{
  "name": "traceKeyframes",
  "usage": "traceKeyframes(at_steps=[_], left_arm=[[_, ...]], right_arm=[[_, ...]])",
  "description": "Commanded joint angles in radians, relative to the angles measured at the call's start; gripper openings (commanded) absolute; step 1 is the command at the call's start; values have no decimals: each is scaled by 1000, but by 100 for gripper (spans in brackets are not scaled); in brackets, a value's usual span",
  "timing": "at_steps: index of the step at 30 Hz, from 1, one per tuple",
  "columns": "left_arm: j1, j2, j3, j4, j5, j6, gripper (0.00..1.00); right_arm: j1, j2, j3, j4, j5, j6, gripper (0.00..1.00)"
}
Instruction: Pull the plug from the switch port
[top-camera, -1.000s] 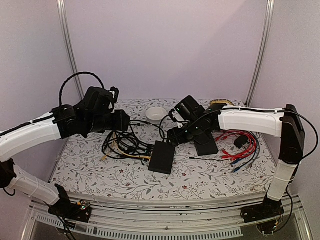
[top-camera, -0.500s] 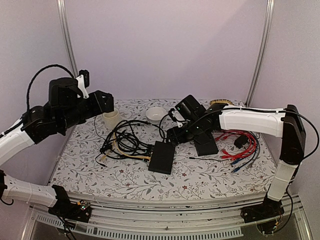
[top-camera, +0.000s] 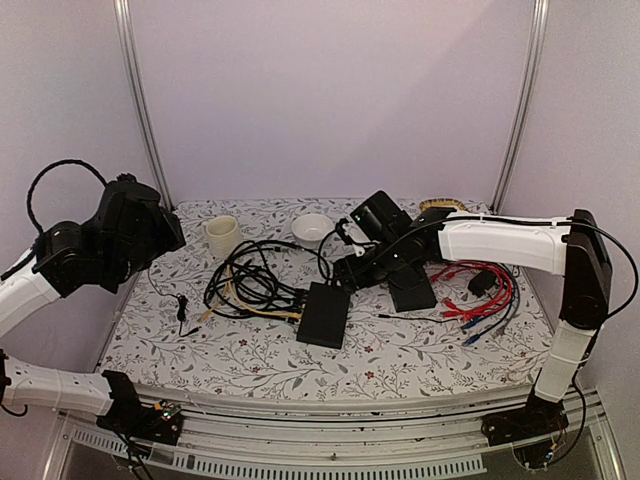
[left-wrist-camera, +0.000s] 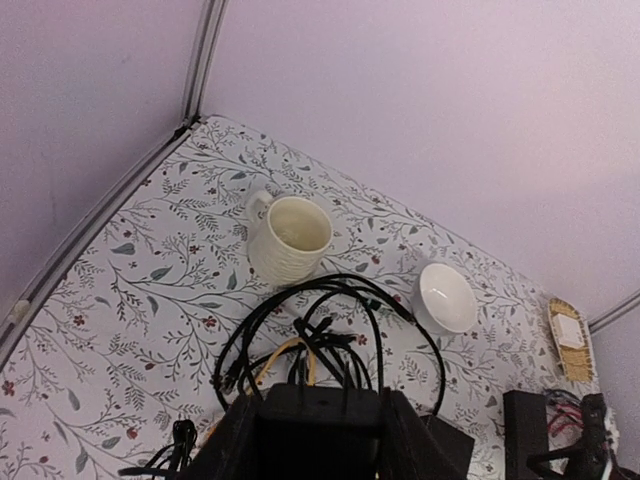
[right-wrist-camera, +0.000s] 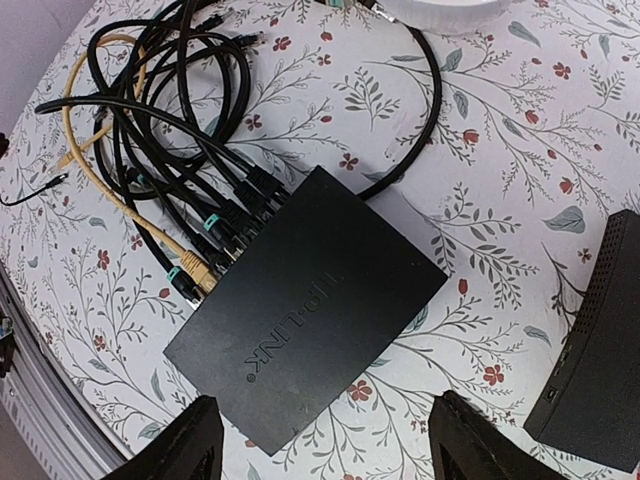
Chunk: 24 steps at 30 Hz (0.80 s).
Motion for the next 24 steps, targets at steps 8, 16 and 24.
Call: traceKeyframes(at_steps=[8,16,24], left_arm=[[298,40,-238,151,75,150,0],[565,172,-411,541,340,317,0],[662,511,-287,609,486,343,0]], right_arm=[[-6,17,9,18,-34,-30,73],[-7,21,-27,24,-41,-38,73],[-8,22,-47,14,-39,-46,73]])
